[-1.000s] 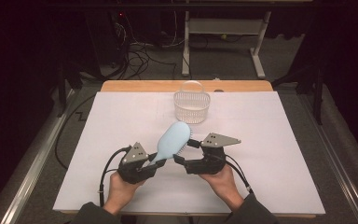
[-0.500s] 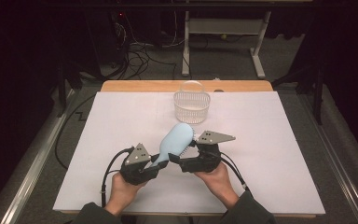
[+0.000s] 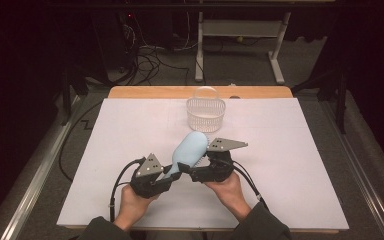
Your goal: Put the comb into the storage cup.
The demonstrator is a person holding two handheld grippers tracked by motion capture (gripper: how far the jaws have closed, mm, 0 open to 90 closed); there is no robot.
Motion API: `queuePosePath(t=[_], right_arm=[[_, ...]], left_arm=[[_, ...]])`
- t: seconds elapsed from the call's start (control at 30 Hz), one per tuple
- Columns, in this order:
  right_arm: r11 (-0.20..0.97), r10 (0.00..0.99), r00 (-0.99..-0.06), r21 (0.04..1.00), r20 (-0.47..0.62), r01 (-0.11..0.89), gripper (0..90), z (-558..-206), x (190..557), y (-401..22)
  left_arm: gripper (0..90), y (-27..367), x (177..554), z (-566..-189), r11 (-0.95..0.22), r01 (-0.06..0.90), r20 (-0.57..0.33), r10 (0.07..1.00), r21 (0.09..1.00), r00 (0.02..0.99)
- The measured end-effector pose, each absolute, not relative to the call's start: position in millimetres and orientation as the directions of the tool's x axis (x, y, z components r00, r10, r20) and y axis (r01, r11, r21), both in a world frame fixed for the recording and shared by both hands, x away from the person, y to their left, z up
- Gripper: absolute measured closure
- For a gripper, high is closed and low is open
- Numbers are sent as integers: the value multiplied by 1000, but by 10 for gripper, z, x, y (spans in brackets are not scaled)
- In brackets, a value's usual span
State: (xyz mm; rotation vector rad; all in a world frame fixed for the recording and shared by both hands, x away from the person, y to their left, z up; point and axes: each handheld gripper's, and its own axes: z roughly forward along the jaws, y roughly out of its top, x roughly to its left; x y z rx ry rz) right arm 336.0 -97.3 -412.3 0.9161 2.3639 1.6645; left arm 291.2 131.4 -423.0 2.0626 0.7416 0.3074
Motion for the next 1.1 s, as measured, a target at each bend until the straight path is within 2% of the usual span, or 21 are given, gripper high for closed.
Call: queuePosePath(t=[0.4, 0.67, 1.1], right_arm=[[193, 492, -805, 860, 331, 472, 336, -4099, 3428, -1000], [188, 468, -812, 859, 349, 477, 419, -4042, 3446, -1000], [160, 423, -810, 846, 407, 509, 498, -4000, 3466, -1020]], left_arm=[[672, 1309, 2910, -4225, -431, 384, -37, 625, 816, 780], [672, 1306, 2912, -4227, -439, 386, -31, 627, 811, 778], [672, 1322, 2904, -4206, -429, 382, -39, 623, 819, 782]])
